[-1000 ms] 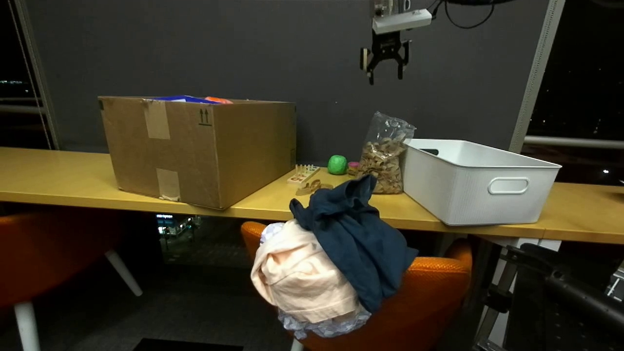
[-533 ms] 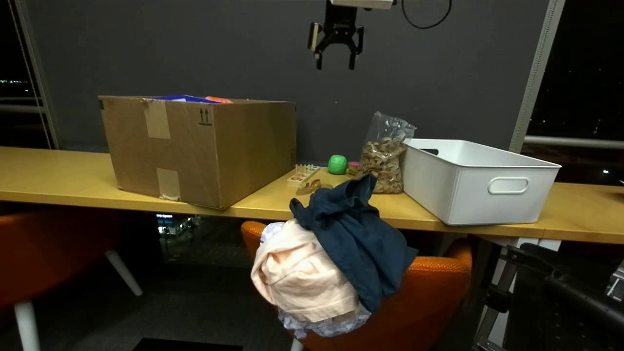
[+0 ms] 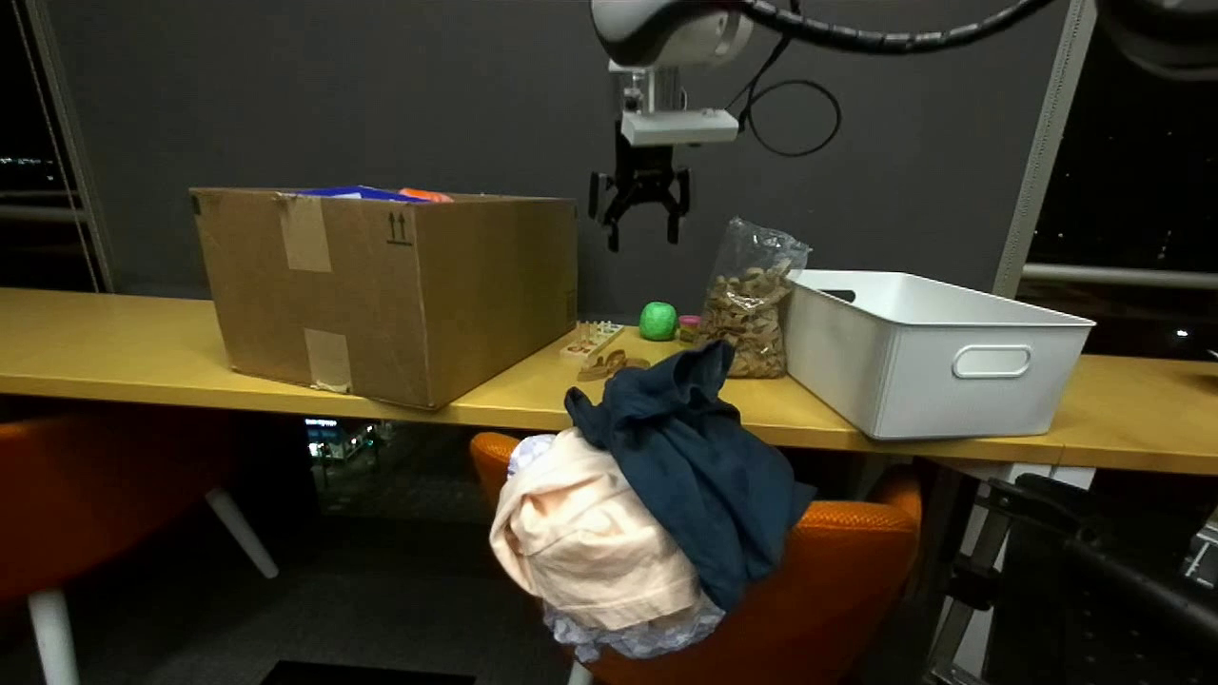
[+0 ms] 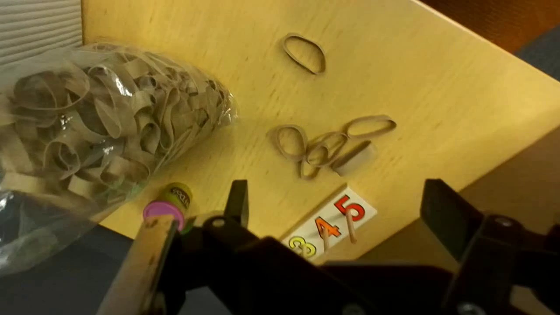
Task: Put the rubber bands inside the packet
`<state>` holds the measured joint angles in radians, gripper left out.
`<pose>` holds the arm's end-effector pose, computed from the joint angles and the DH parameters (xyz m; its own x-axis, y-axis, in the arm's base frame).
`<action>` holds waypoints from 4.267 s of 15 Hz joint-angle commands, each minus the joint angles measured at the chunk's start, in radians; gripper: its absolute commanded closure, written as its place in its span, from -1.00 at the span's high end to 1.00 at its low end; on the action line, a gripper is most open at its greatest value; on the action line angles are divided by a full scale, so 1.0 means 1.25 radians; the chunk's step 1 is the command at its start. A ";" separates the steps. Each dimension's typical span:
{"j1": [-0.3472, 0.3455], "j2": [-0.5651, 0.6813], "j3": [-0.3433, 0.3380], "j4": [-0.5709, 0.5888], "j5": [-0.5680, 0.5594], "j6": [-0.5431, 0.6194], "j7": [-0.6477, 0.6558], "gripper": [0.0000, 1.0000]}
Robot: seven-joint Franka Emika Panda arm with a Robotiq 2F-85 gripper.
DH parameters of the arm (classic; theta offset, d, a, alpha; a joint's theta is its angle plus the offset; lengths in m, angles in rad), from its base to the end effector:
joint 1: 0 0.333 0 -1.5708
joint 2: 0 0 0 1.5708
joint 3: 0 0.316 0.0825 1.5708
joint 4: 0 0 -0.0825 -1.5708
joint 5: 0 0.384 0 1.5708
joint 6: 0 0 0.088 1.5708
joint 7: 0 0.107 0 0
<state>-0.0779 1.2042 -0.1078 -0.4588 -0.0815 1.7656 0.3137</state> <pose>0.8066 -0.1030 0.3213 0.9093 -0.3872 0.1524 -0.4077 -0.9022 0.1406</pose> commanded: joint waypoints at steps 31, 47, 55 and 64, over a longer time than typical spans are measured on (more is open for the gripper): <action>-0.016 0.230 -0.058 -0.058 -0.071 0.545 -0.047 1.00; -0.010 0.230 -0.050 -0.104 -0.056 0.625 -0.047 -0.89; -0.026 0.225 -0.060 0.001 -0.044 0.536 -0.044 -0.99; -0.028 0.005 -0.078 0.037 -0.063 0.217 -0.032 -0.99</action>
<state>-0.1148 1.3272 -0.1850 -0.3907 -0.1580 2.1939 0.2658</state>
